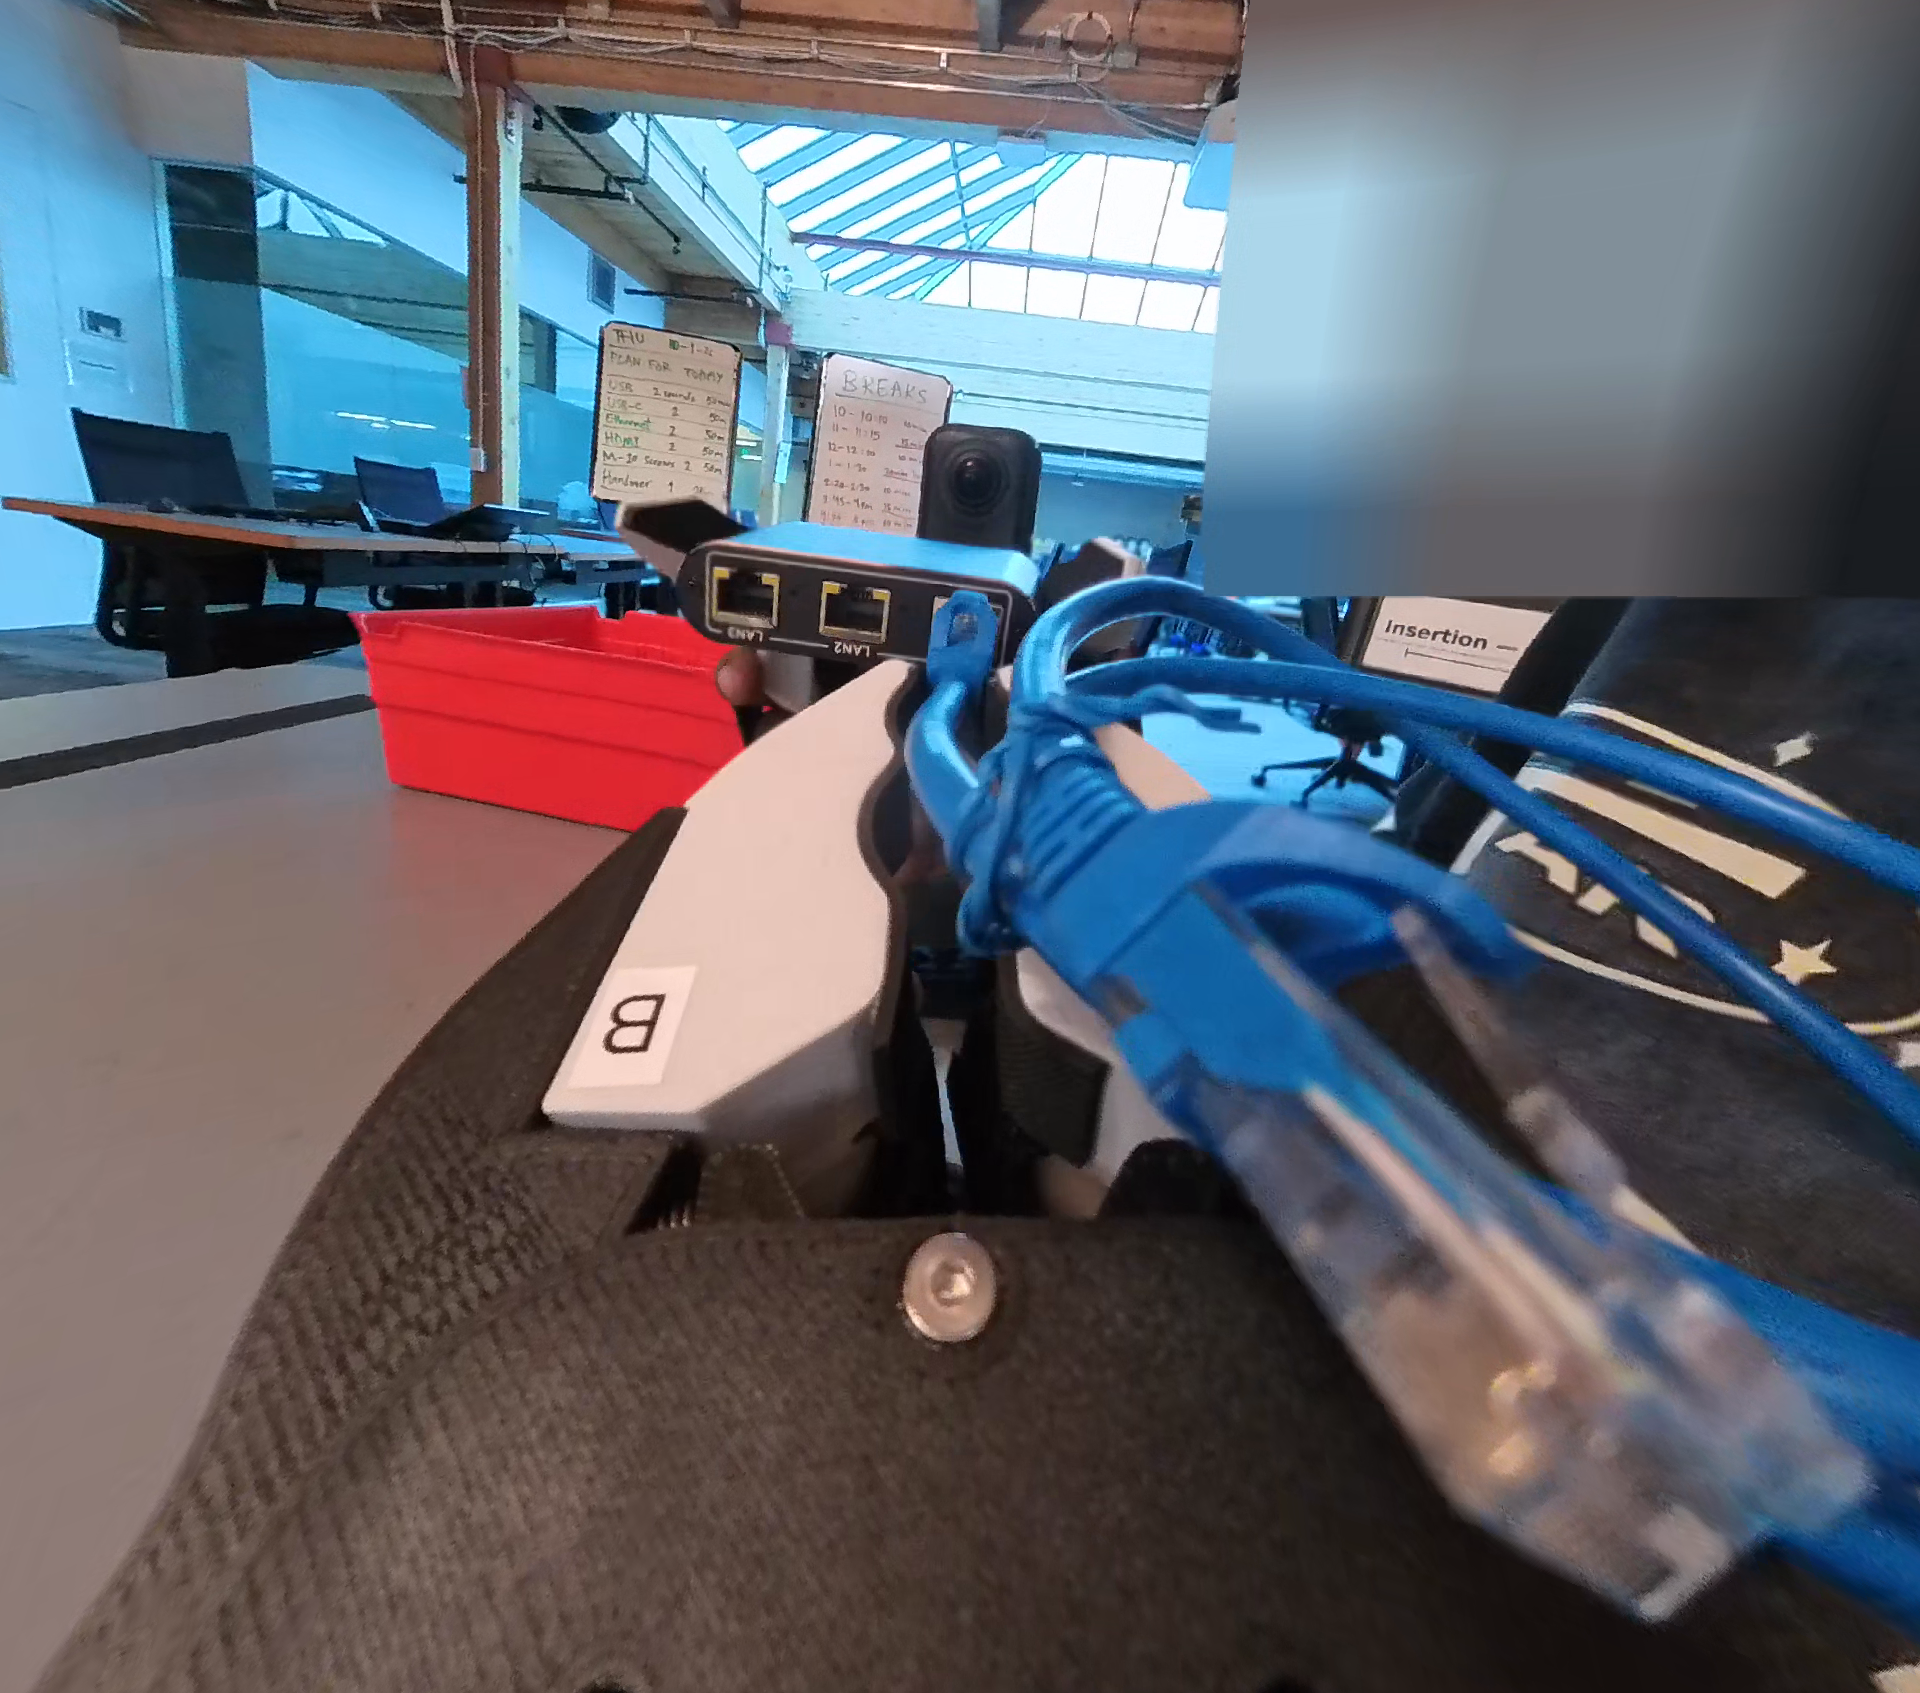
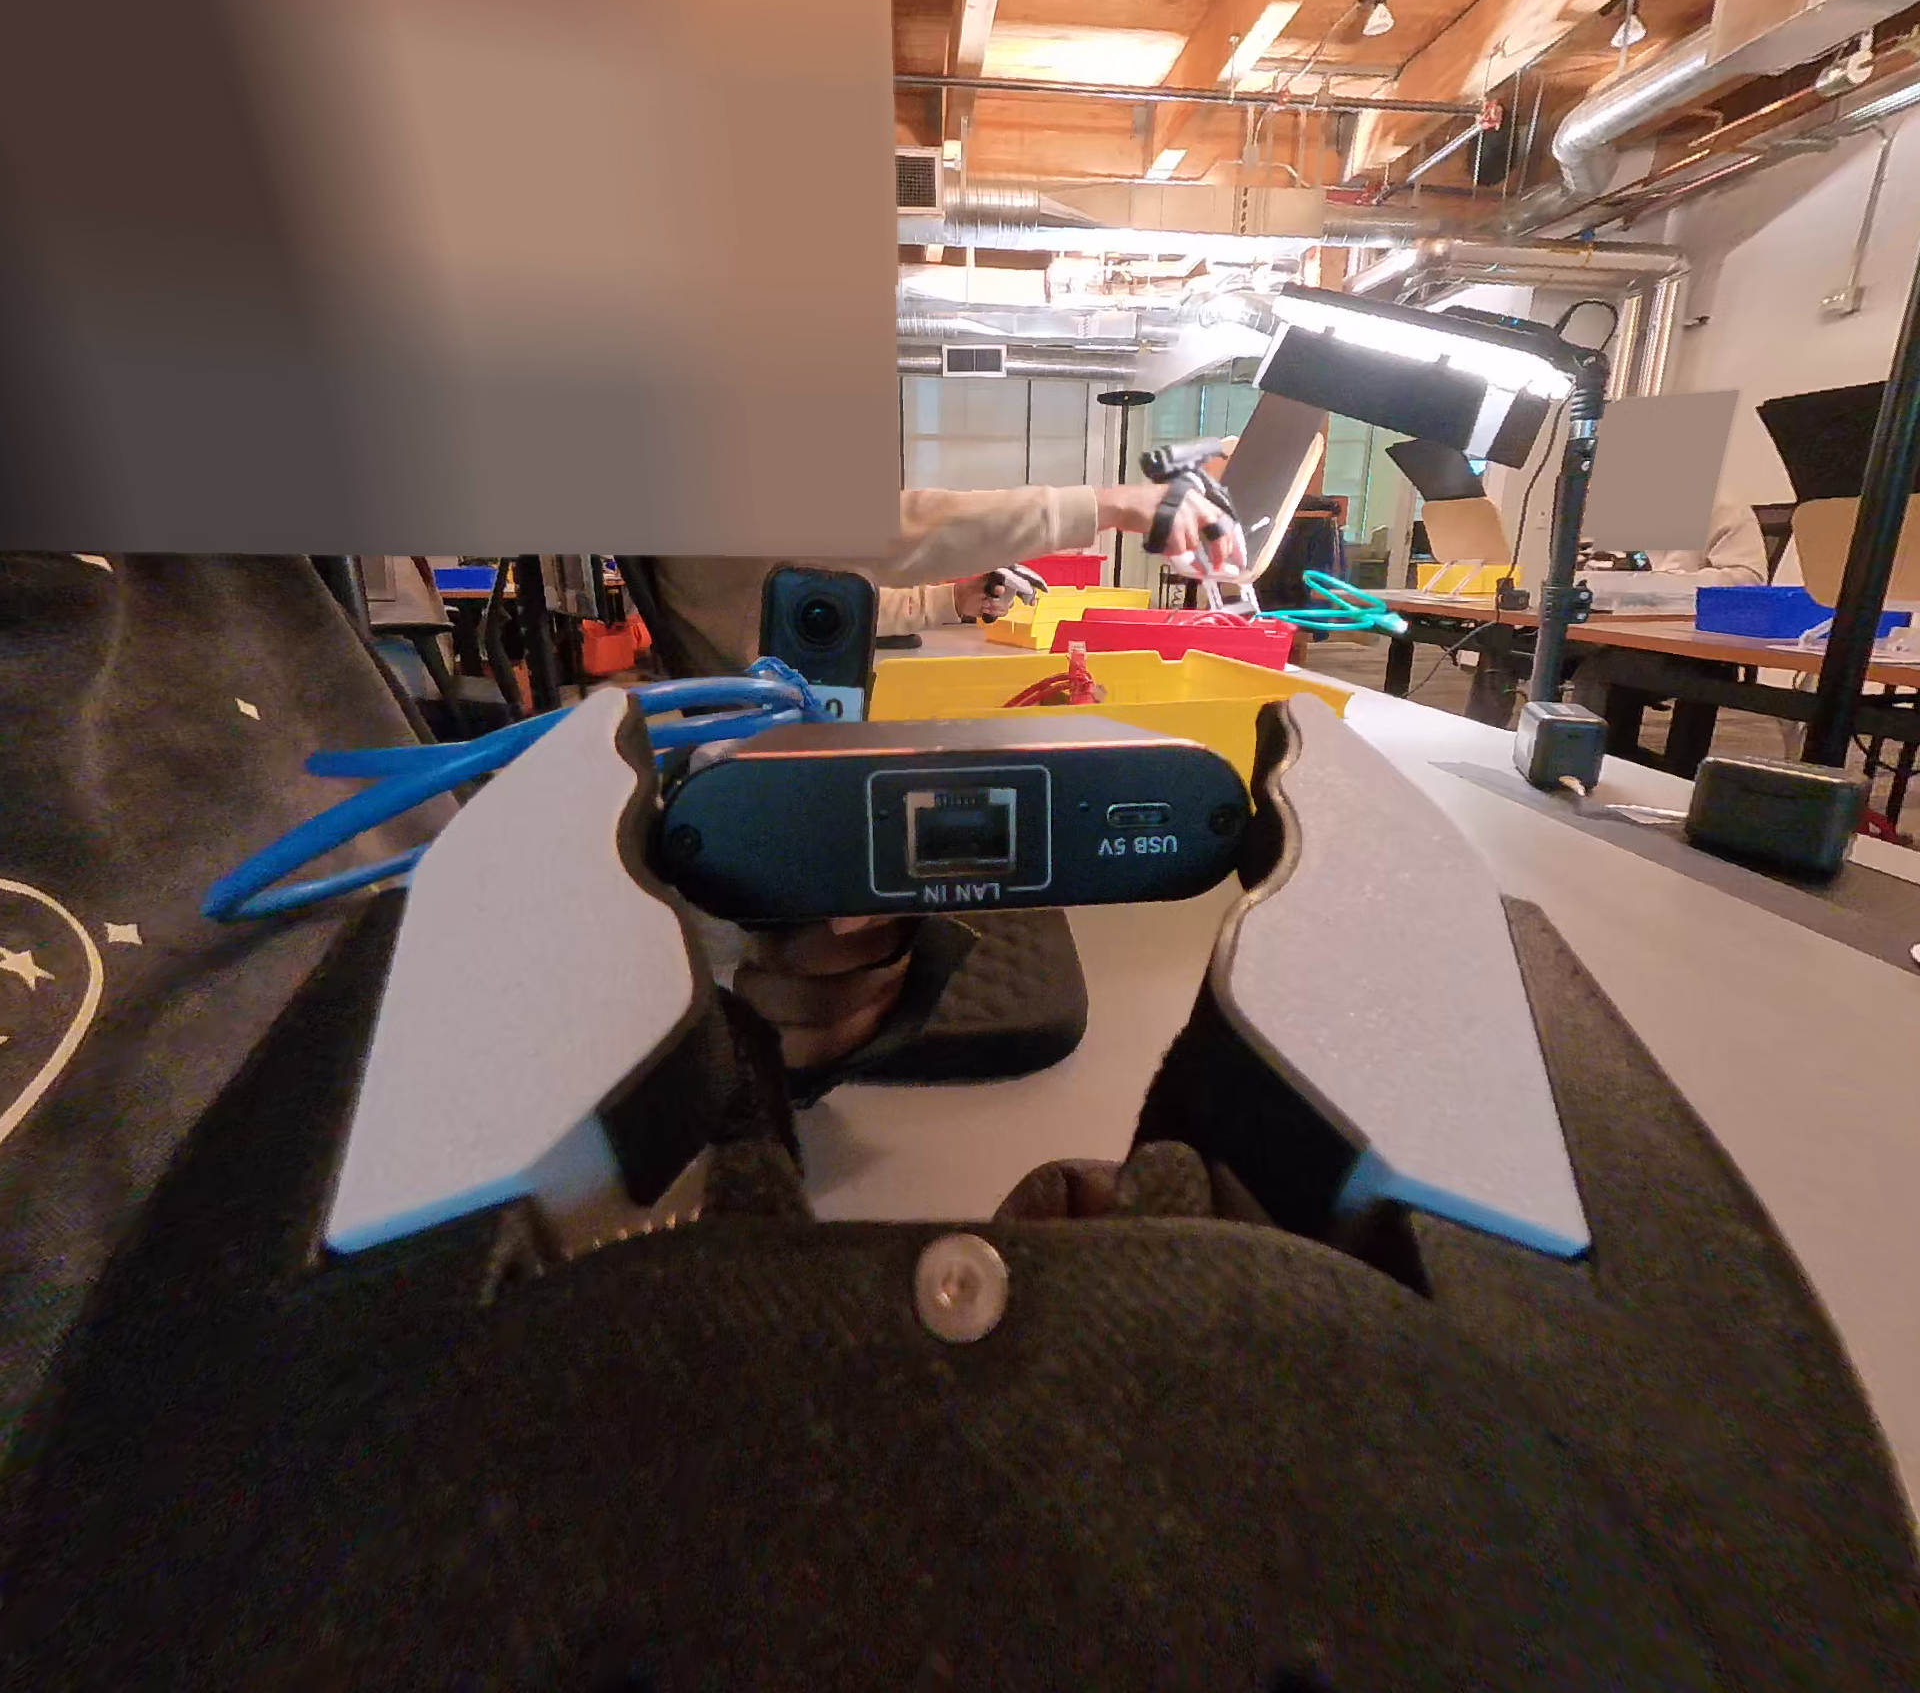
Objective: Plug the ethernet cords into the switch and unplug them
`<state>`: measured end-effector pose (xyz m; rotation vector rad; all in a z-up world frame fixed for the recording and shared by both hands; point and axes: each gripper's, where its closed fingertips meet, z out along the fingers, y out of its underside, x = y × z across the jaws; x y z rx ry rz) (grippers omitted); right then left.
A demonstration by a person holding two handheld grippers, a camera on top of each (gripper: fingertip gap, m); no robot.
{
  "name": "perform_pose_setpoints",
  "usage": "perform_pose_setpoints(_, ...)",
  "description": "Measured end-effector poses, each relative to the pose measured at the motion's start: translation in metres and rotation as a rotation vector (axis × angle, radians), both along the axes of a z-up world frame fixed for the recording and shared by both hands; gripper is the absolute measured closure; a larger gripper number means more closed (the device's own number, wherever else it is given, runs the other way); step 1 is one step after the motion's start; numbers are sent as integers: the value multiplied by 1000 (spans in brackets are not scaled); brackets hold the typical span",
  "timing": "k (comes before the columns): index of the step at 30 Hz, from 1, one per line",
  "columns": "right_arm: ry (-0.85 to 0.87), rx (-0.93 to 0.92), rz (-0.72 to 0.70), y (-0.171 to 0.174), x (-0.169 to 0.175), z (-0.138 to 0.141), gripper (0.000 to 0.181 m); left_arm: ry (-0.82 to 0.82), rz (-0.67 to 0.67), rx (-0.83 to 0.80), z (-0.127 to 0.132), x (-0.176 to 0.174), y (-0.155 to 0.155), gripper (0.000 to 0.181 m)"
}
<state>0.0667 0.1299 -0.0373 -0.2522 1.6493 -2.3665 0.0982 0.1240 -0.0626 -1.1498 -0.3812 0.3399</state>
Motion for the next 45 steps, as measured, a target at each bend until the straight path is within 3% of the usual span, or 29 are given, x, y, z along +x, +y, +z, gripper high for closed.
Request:
perform_pose_setpoints(1, 2, 4, 3, 0, 1, 0, 73, 7, 5, -9, 0, 0, 0, 170)
perform_pose_setpoints(14, 5, 186, 12, -4, 3, -20, 73, 19, 37, -126, -10, 0, 5, 170)
perform_pose_setpoints(21, 90, 249, -44, -6, 1, -20, 71, 11, 19, -76, -7, -3, 0, 169)
perform_pose_setpoints(25, 163, 340, -111, -8, -12, -24, 72, -114, 72, -92, -19, -20, -11, 156)
perform_pose_setpoints(28, 160, 382, -137, -5, -20, -28, 72, -167, 112, -71, -19, -28, -27, 155)
perform_pose_setpoints(33, 174, 435, -186, 7, -29, -37, 73, -253, 128, -162, -33, -34, -30, 153)
perform_pose_setpoints(37, 198, 593, -251, 30, -44, -65, 73, -394, 216, -303, -58, -49, -28, 152)
perform_pose_setpoints(41, 236, 811, -329, 56, -56, -108, 74, -549, 209, -511, -97, -56, -10, 150)
perform_pose_setpoints(45, 290, 981, -442, 78, -70, -142, 76, -585, 272, -691, -122, -60, -5, 150)
